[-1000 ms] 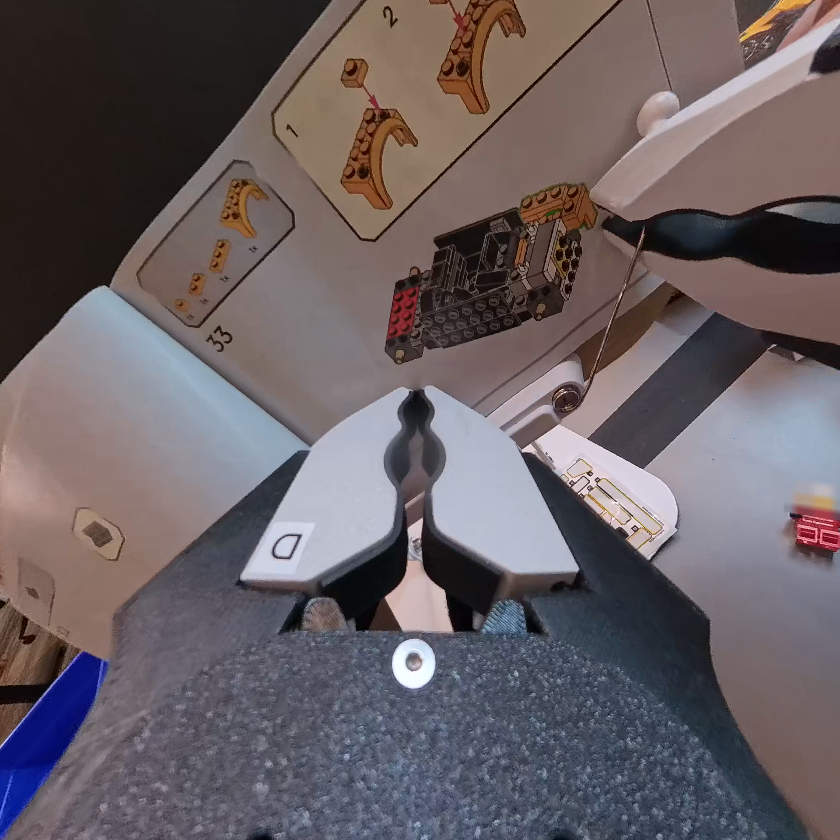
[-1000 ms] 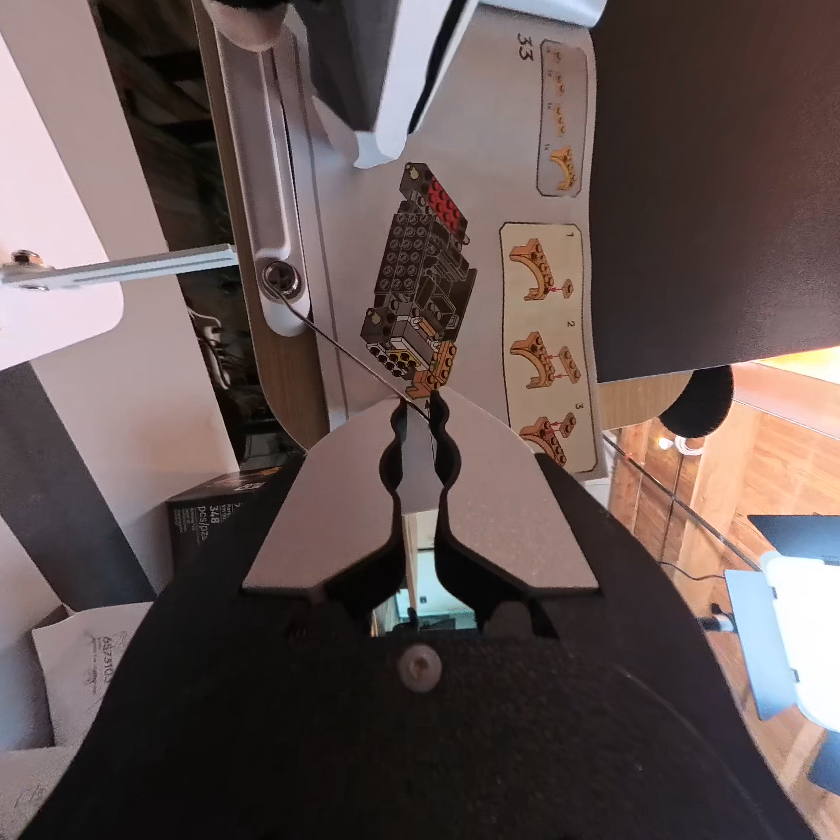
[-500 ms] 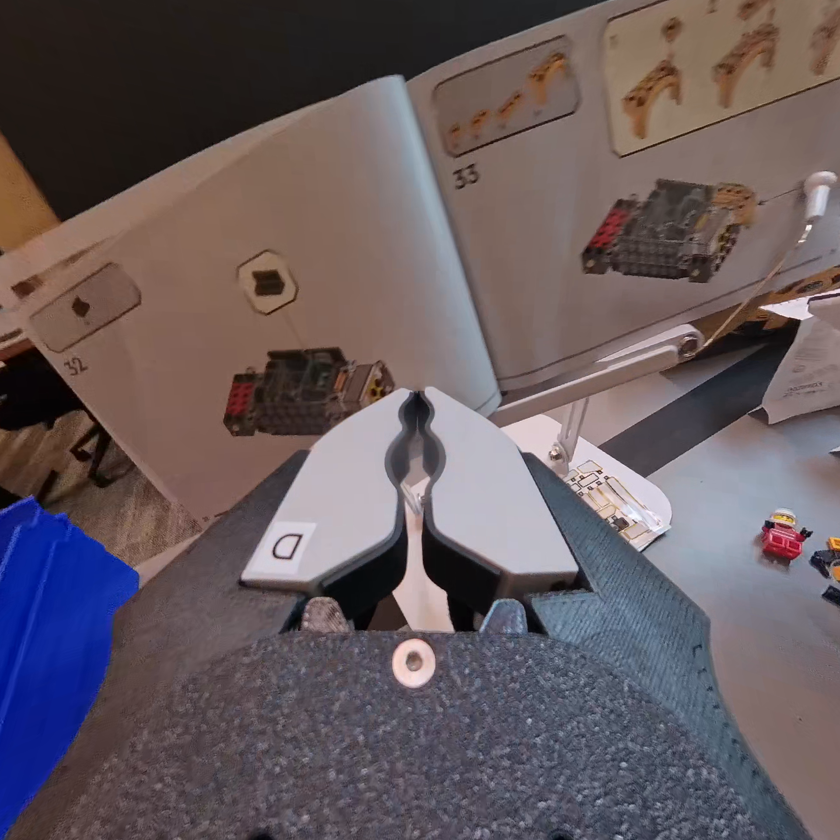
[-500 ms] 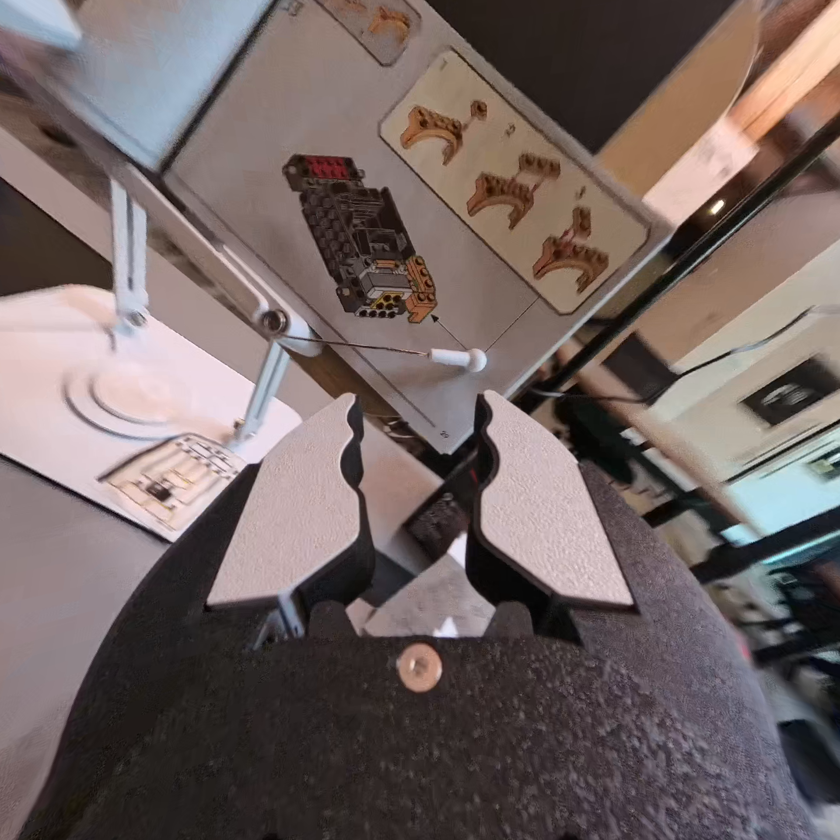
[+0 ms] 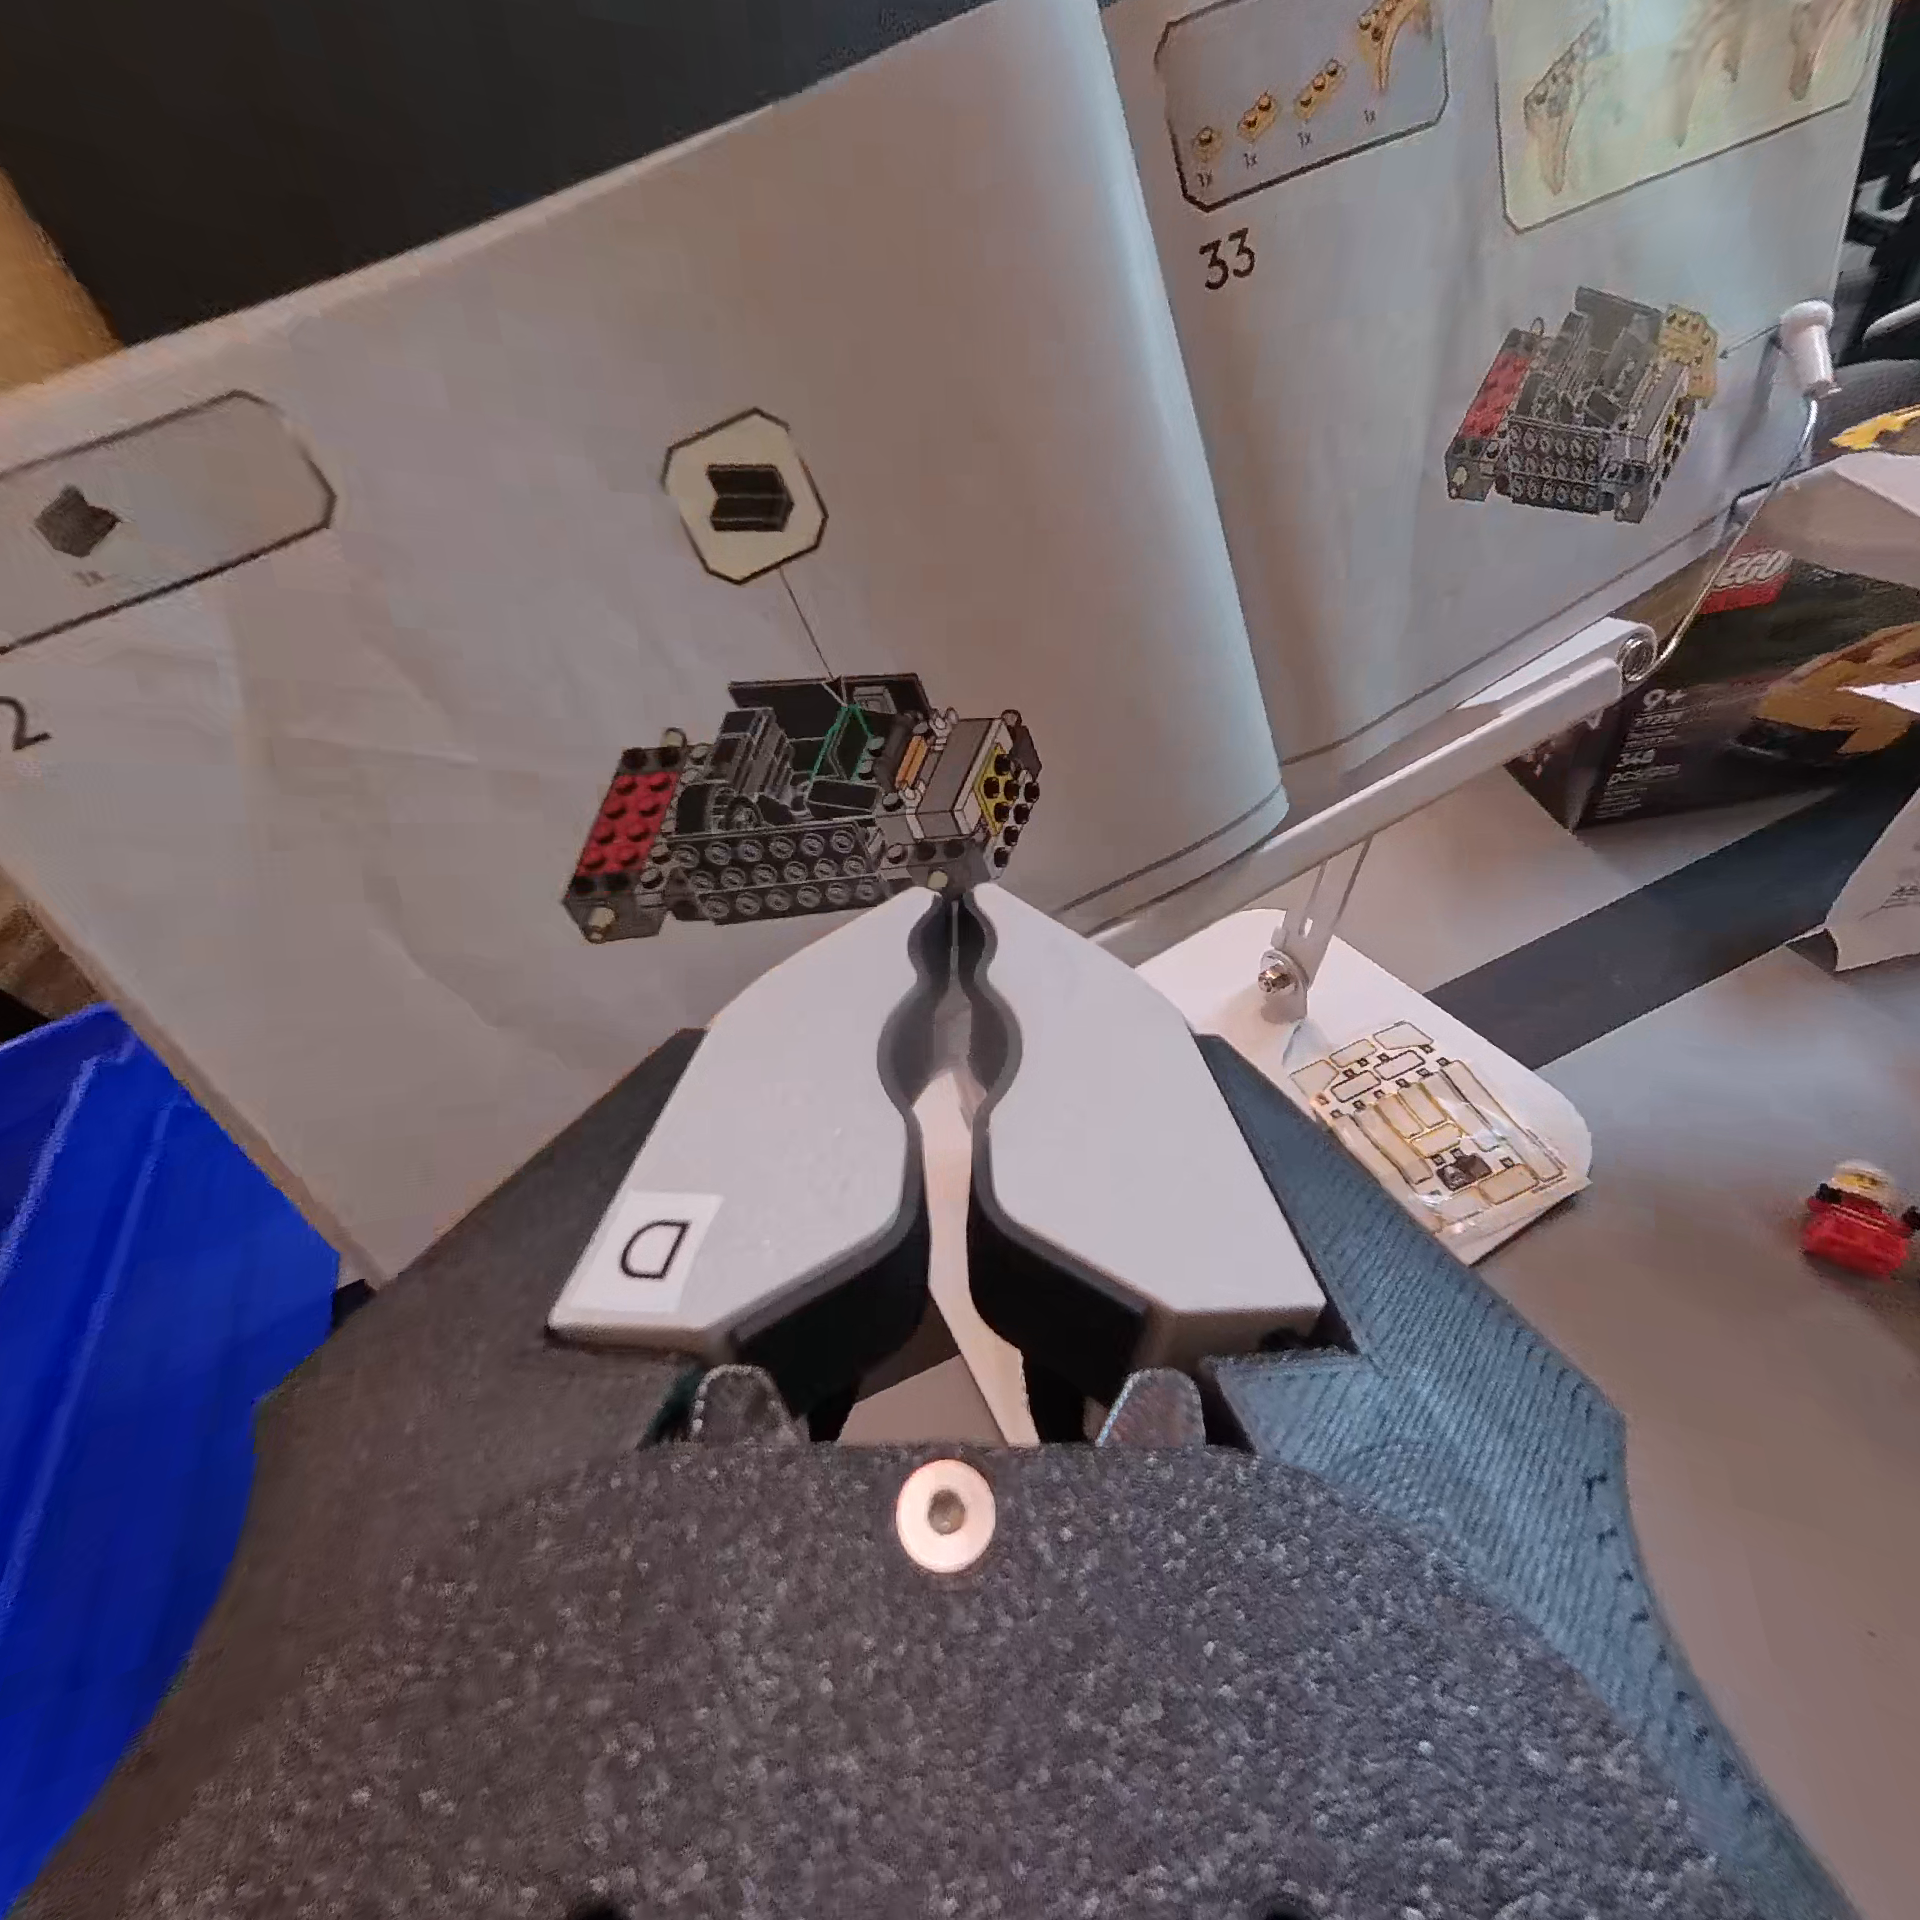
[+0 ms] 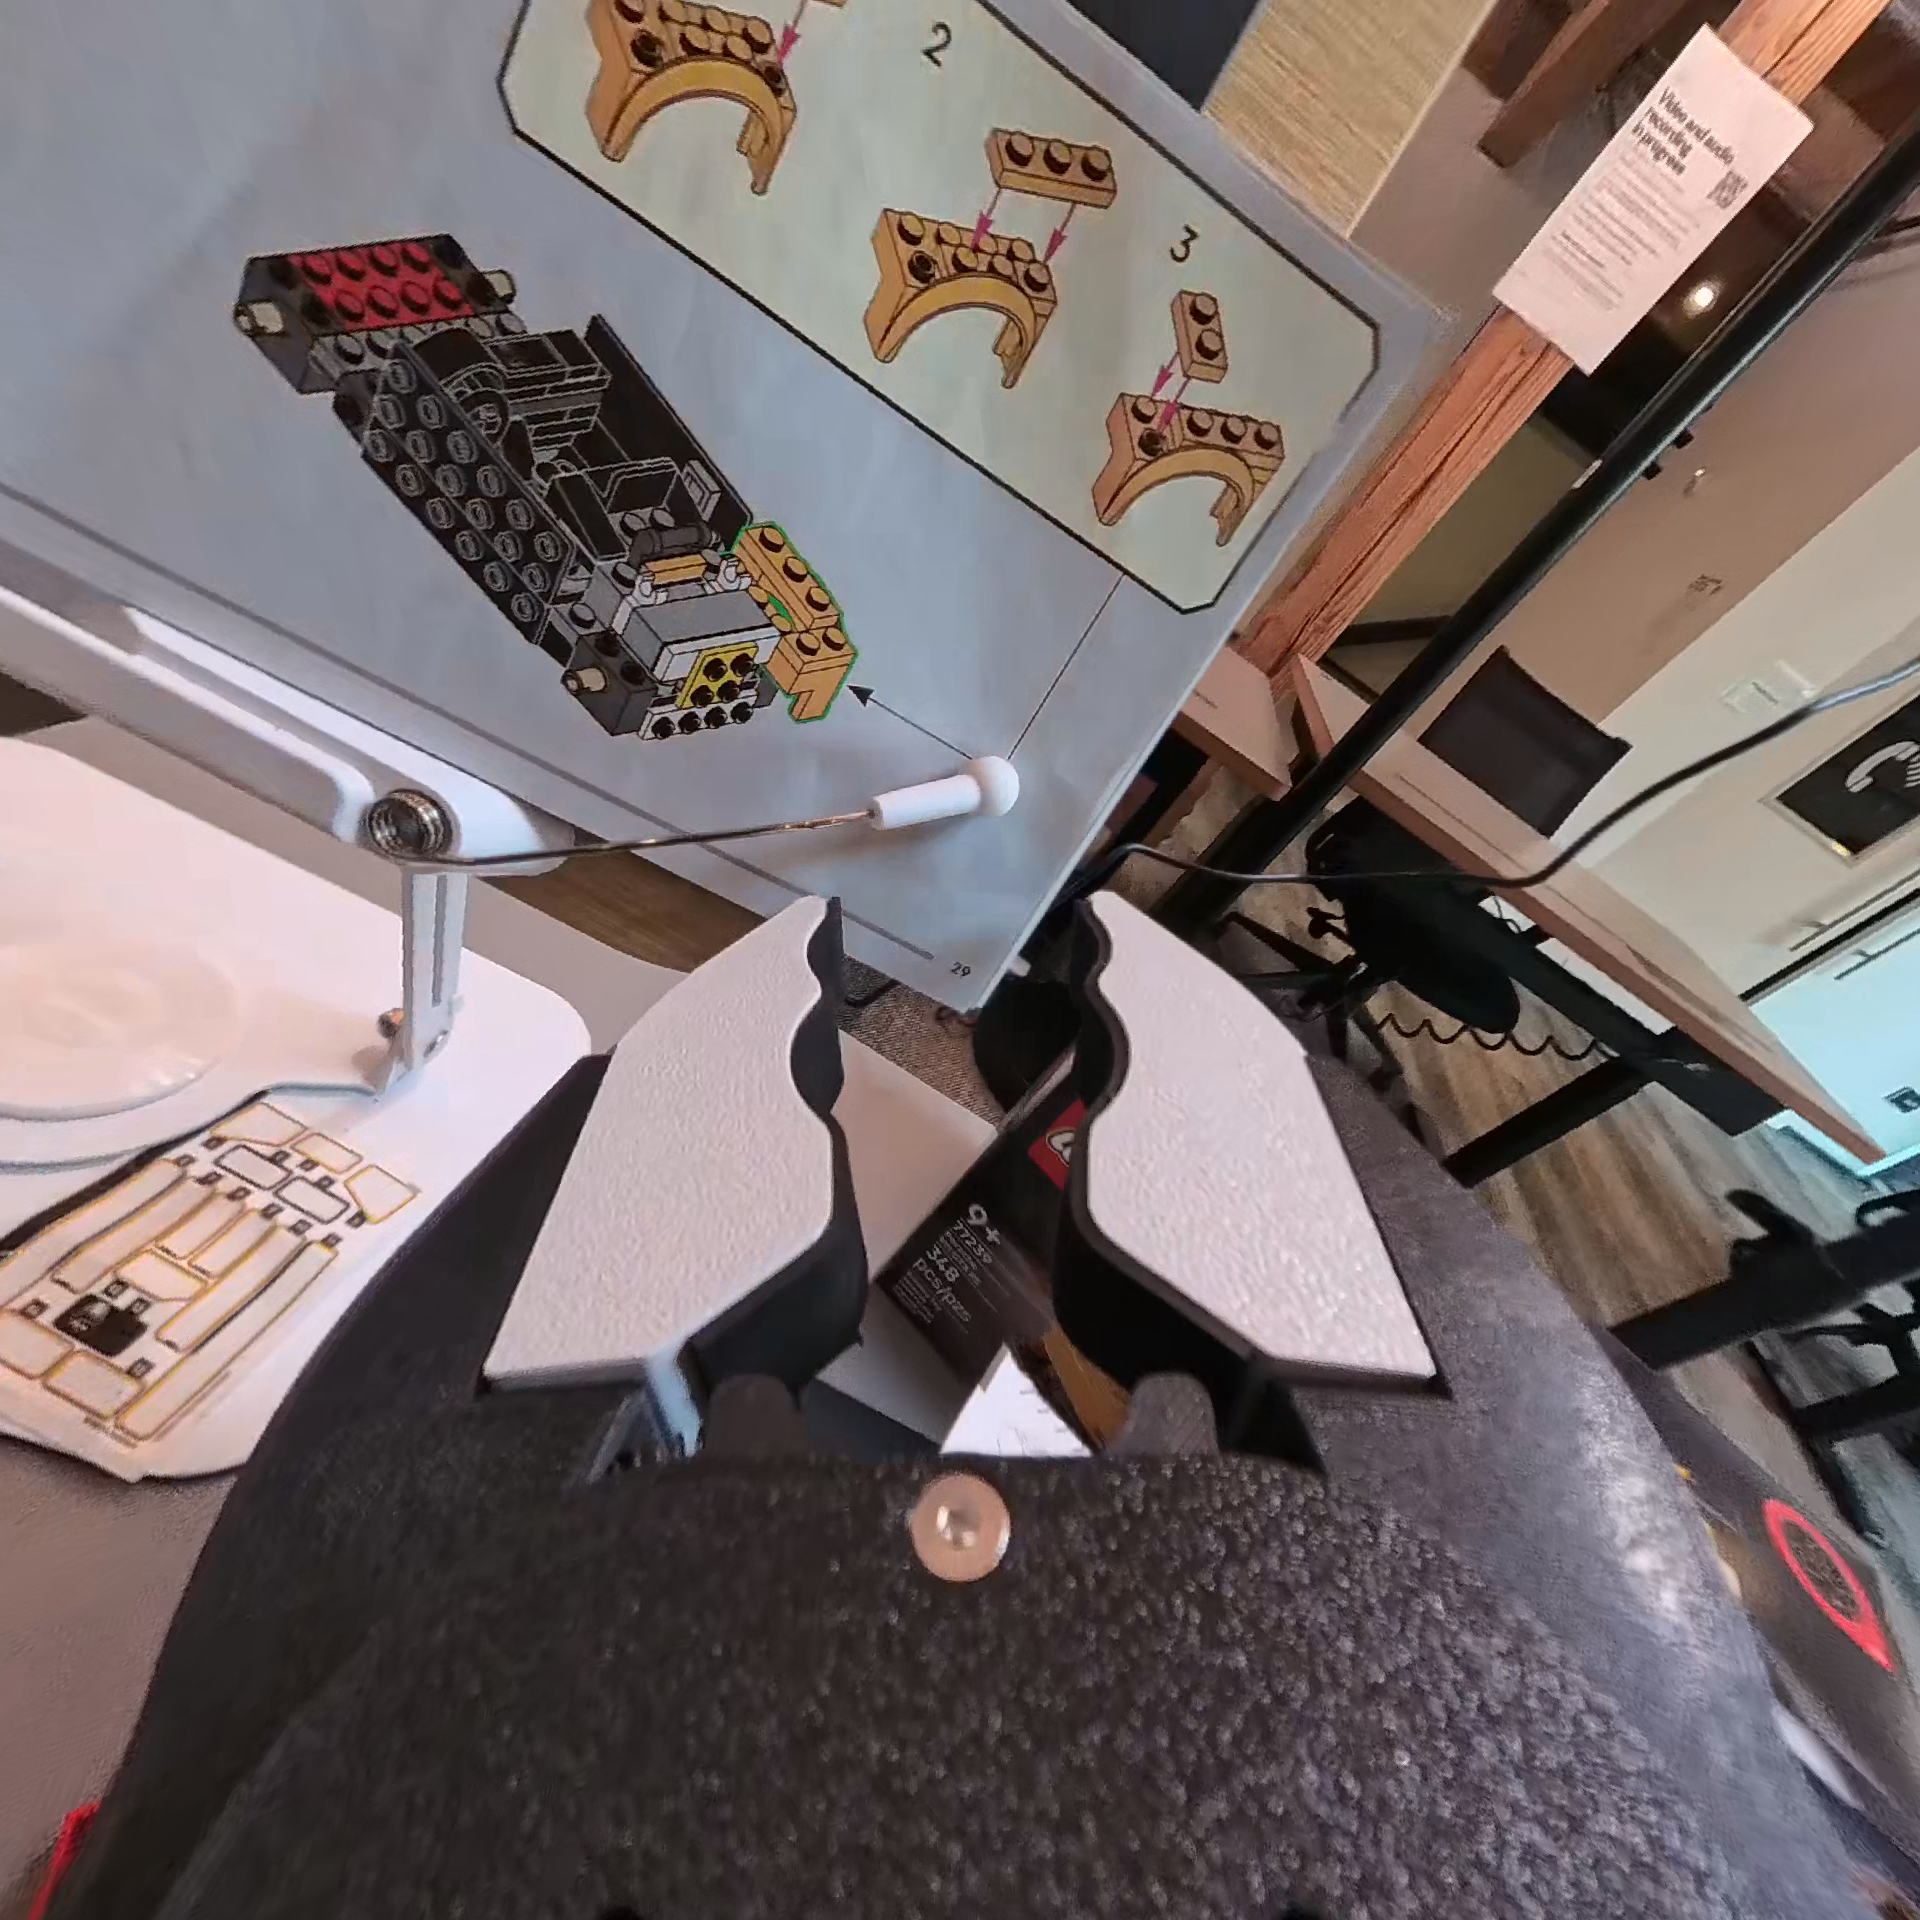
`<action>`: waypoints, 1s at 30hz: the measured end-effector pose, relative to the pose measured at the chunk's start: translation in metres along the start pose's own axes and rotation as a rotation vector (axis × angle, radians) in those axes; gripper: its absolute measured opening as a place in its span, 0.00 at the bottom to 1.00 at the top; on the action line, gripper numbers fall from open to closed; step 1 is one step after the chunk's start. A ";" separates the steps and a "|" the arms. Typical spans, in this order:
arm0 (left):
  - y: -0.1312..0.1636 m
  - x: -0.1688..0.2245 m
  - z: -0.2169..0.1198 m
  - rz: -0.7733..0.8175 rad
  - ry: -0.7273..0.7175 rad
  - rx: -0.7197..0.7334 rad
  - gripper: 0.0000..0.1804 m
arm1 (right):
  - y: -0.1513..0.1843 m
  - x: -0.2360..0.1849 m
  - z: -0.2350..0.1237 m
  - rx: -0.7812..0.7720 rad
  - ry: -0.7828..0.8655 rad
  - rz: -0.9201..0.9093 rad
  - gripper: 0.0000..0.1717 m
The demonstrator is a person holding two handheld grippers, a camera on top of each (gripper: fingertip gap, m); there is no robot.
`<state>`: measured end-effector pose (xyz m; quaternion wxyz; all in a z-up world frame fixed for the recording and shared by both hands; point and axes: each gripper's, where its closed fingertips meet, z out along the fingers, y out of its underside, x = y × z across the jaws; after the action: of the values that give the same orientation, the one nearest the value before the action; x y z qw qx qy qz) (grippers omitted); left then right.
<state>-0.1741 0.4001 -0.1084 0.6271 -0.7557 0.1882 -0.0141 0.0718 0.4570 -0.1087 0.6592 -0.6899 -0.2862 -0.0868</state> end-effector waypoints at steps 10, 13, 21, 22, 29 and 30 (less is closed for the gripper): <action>0.002 -0.009 -0.009 0.035 -0.044 -0.006 0.00 | -0.005 0.000 -0.011 0.023 -0.044 0.086 0.24; -0.005 -0.005 -0.015 0.043 -0.037 0.013 0.00 | -0.022 -0.010 -0.041 0.093 -0.106 0.111 0.25; -0.051 0.032 -0.075 -0.034 0.097 0.141 0.03 | -0.045 -0.079 -0.155 0.162 -0.511 0.130 0.25; -0.057 0.041 -0.086 -0.024 0.134 0.150 0.04 | -0.045 -0.089 -0.170 0.169 -0.561 0.126 0.25; -0.036 0.132 -0.169 0.062 0.523 0.092 0.13 | 0.002 -0.163 -0.260 0.017 -0.905 -0.010 0.22; -0.017 0.143 -0.177 0.097 0.558 0.050 0.15 | 0.010 -0.172 -0.271 -0.005 -0.945 -0.015 0.22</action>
<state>-0.0818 0.1928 -0.0853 0.5695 -0.6971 0.3891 -0.1961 0.0054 0.1494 -0.1718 0.4543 -0.6534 -0.5596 0.2314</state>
